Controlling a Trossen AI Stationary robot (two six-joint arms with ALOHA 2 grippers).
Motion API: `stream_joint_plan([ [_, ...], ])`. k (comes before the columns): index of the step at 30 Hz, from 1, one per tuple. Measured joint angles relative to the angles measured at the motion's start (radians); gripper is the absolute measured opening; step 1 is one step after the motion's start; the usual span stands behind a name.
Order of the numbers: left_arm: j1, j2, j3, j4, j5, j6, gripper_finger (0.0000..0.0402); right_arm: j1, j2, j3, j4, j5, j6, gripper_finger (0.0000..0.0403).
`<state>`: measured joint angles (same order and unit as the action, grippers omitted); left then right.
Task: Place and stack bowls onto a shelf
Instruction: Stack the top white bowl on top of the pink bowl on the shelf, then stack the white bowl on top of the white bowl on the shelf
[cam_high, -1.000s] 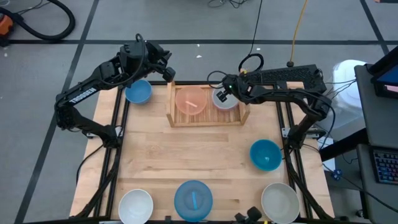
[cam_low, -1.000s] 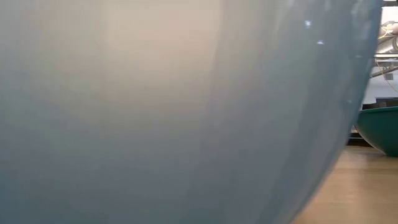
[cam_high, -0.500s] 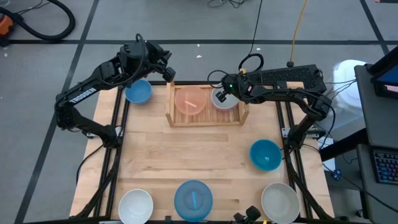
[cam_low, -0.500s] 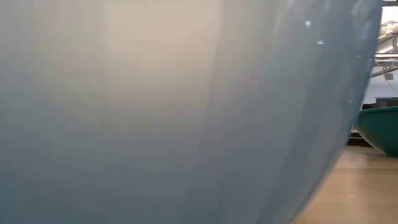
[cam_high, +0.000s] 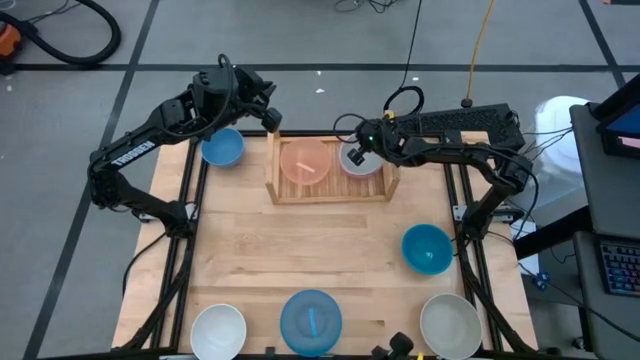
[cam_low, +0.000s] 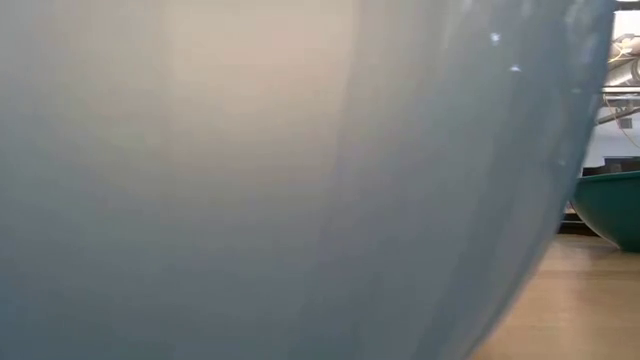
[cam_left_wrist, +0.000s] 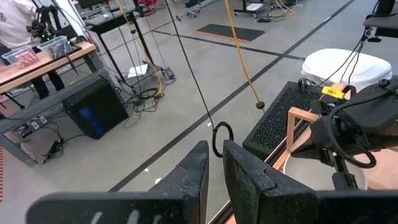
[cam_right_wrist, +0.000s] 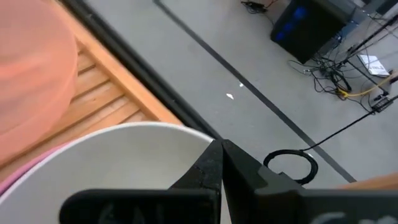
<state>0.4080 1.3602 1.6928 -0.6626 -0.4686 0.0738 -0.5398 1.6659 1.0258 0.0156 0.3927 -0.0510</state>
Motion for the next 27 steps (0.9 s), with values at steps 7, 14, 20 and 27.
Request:
stream_joint_plan([
  [7,0.0,0.0,0.0,0.0,0.0,0.0,0.0053,0.043,-0.152,-0.003,-0.027,-0.033,-0.105,0.0],
  [14,0.0,0.0,0.0,0.0,0.0,0.001,0.0053,0.067,-0.278,-0.003,-0.167,-0.015,-0.178,0.0],
  [20,0.0,0.0,0.0,0.0,0.0,0.012,0.0053,0.108,-0.379,-0.004,-0.34,-0.112,-0.345,0.0],
  [27,0.0,0.0,0.0,-0.043,0.0,0.036,0.0053,0.173,-0.509,-0.003,-0.533,-0.237,-0.283,0.0],
])
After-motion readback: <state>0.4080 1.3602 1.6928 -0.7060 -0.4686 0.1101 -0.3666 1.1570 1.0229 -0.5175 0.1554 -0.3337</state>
